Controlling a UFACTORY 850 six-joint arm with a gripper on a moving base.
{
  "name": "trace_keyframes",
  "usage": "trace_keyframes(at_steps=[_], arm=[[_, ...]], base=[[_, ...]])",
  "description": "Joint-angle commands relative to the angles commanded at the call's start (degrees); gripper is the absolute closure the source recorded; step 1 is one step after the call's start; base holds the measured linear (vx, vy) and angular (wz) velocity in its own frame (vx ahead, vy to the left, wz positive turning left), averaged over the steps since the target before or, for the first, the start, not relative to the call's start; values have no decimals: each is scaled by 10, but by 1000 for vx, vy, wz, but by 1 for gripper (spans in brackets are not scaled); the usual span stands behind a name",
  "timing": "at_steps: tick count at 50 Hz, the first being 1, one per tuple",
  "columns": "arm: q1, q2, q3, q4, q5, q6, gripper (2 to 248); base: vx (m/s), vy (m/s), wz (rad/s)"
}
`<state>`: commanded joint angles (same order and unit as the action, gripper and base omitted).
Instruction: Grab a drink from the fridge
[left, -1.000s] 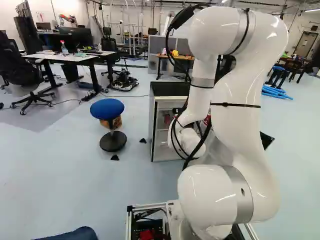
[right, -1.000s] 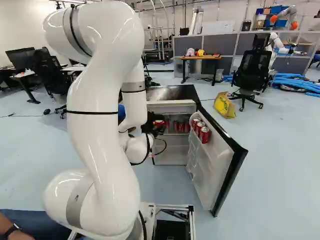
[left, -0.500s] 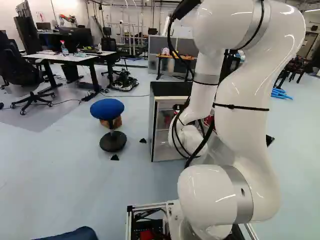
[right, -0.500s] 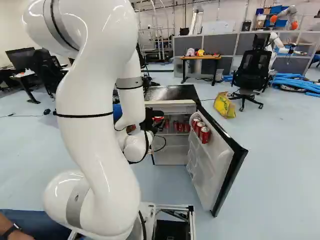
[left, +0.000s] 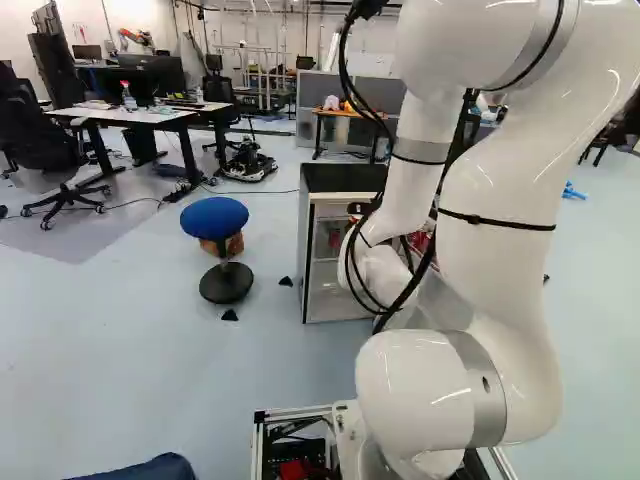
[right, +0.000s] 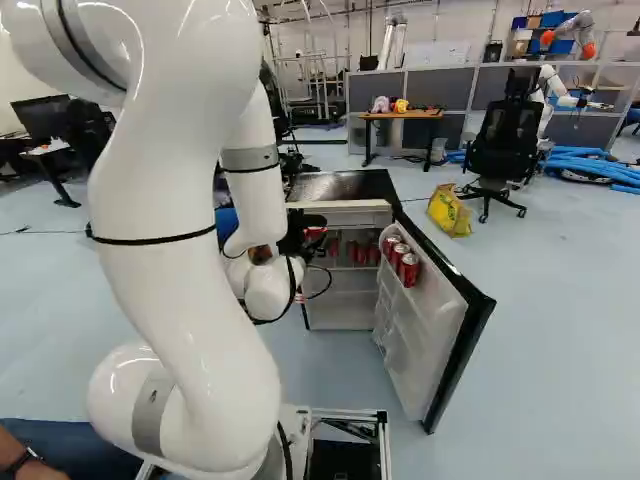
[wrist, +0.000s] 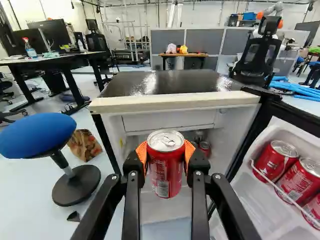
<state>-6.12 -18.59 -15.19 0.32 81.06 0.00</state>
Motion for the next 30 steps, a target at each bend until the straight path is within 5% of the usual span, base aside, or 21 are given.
trace_keyframes(at_steps=[30], arm=[[0, 52, 6, 0, -32, 0, 156]], base=[[0, 0, 0]])
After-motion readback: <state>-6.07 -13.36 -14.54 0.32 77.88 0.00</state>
